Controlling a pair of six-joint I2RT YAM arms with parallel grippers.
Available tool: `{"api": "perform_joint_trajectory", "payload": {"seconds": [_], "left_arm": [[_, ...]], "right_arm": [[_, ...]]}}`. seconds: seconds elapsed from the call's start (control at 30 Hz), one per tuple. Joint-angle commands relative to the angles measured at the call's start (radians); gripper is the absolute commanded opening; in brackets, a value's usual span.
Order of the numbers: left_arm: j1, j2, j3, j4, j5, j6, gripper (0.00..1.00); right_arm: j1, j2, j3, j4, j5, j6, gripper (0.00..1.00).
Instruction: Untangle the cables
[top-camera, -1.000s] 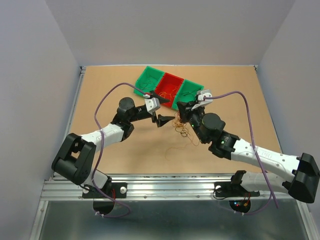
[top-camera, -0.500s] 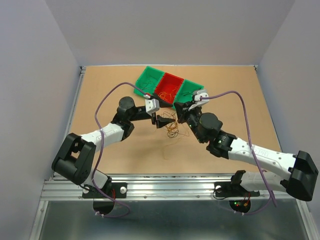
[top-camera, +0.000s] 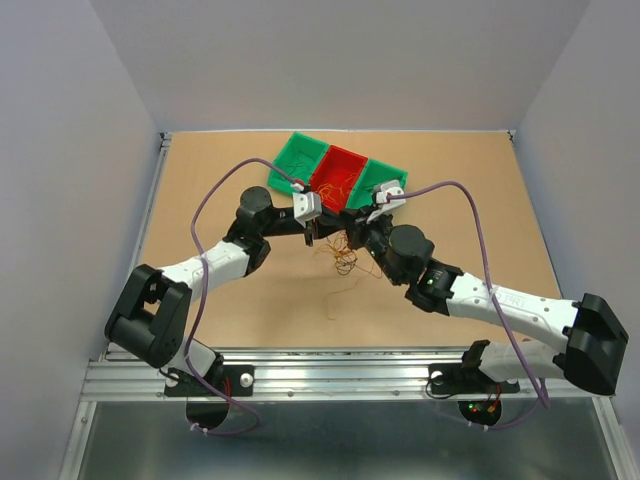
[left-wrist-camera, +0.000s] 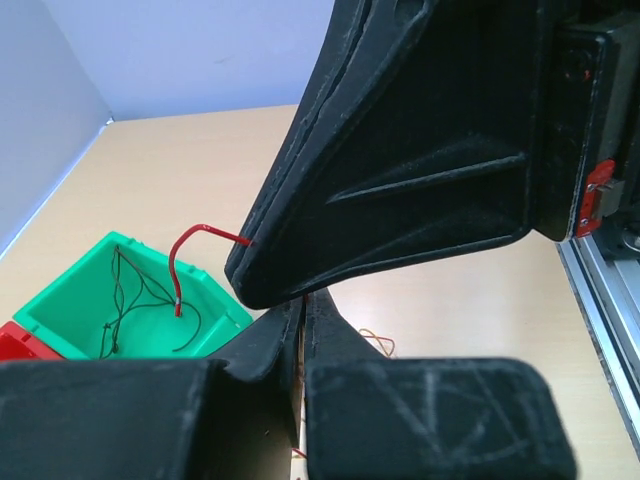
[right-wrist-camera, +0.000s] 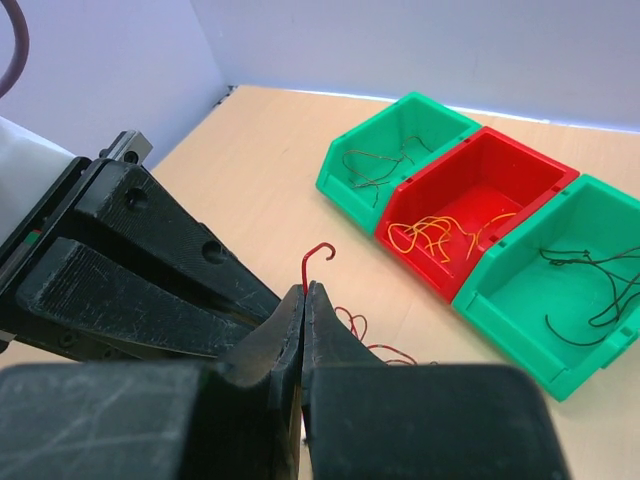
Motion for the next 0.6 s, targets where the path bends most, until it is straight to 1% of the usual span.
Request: {"api": "perform_joint_trajectory", "payload": {"seconds": [0.0,0.03,0.07,0.1,0.13,0.17,0.27,0.3,0.37,0.43,0.5,0.57], "left_arm": [[-0.005,-0.005,0.054,0.021,0.013,-0.012,0.10],[-0.005,-0.004,0.056,0.019,0.004,-0.022,0.10],[-0.004,-0.005,0.059,0.018,-0.030,-0.028,0.02],[-0.005,-0.007,0.059,0.016,-0.057,-0.033,0.00],[-0.002,-0.019,0.055,0.012,-0.080,-0.035,0.00],[-0.001,-0.027,0.051,0.013,-0.126,-0.038,0.00],[0.013,-0.074,0.029,0.025,-0.246,-0.071,0.00],[0.018,-0.088,0.019,0.036,-0.275,-0.085,0.00],[0.033,-0.138,-0.013,0.073,-0.323,-0.120,0.00],[0.036,-0.169,-0.022,0.081,-0.331,-0.124,0.00],[0.036,-0.214,-0.030,0.068,-0.326,-0.128,0.00],[0.036,-0.247,-0.041,0.065,-0.329,-0.136,0.00]], "right_arm": [[0.002,-0.012,0.042,0.047,-0.007,-0.033,0.01],[0.001,-0.013,0.042,0.047,-0.010,-0.039,0.03],[0.002,-0.016,0.036,0.046,-0.016,-0.054,0.11],[0.002,-0.019,0.033,0.047,-0.019,-0.059,0.21],[0.002,-0.032,0.029,0.044,-0.016,-0.067,0.41],[0.001,-0.044,0.019,0.029,-0.013,-0.068,0.58],[0.002,-0.090,0.019,-0.031,0.010,-0.064,0.69],[0.001,-0.098,0.022,-0.093,0.014,-0.065,0.75],[0.001,-0.111,0.033,-0.183,-0.001,-0.093,0.78],[0.002,-0.108,0.039,-0.235,-0.034,-0.117,0.81],[0.002,-0.093,0.045,-0.278,-0.087,-0.154,0.81],[0.002,-0.085,0.045,-0.284,-0.128,-0.162,0.80]]}}
